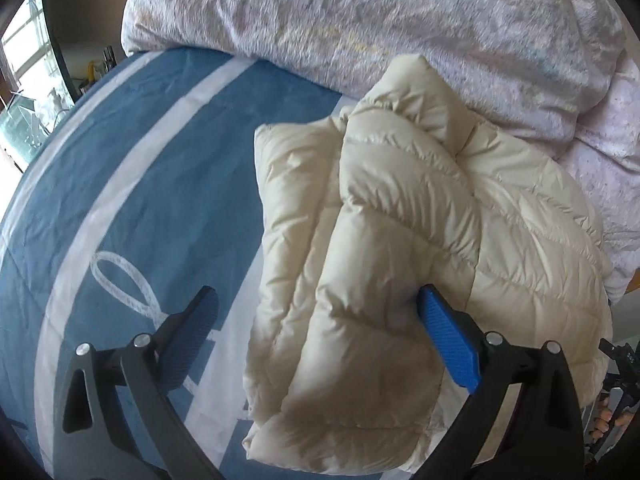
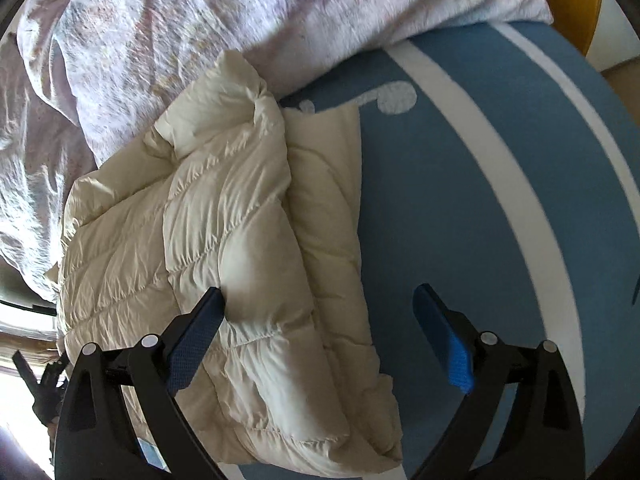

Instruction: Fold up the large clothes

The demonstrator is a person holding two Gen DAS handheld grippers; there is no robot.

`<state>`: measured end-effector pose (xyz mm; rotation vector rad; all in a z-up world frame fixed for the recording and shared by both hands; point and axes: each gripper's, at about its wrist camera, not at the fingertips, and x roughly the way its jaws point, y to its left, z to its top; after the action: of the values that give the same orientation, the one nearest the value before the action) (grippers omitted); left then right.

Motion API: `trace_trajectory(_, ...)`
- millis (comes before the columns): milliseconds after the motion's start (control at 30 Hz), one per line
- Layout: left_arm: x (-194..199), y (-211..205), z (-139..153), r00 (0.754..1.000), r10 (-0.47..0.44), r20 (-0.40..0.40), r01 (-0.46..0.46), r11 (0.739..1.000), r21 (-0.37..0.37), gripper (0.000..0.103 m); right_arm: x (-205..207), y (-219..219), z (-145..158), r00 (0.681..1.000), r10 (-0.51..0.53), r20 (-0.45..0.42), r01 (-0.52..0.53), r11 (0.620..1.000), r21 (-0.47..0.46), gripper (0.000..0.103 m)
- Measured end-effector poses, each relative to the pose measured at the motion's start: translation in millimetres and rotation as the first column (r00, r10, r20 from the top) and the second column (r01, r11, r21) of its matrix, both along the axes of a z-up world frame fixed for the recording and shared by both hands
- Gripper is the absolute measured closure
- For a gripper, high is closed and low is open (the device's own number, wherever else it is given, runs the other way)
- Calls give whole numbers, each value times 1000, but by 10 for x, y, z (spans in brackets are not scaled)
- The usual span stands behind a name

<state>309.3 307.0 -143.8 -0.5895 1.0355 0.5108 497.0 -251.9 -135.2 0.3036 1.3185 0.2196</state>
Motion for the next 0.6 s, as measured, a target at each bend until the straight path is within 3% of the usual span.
trace_trajectory(200,-33,69,-91,1000,29,3,-29,999,-33,5,12,5,-70,1000,24,-11,-24,999,27,7)
trace_trajectory(333,-45,113,-132,999,33,18,-32,997,-70,11,77,131,-73,998,55,-1,-55,997,54,22)
trace_trajectory(500,-72,77,-152,999,5,46,-1,996,-91,32,87,248,-87,998,59,-3,-59,993,105,38)
trace_trajectory(600,-72,47,-154,998,1,60,6,995,-104,45,16,217,-104,999,52,-17,-48,986,162,54)
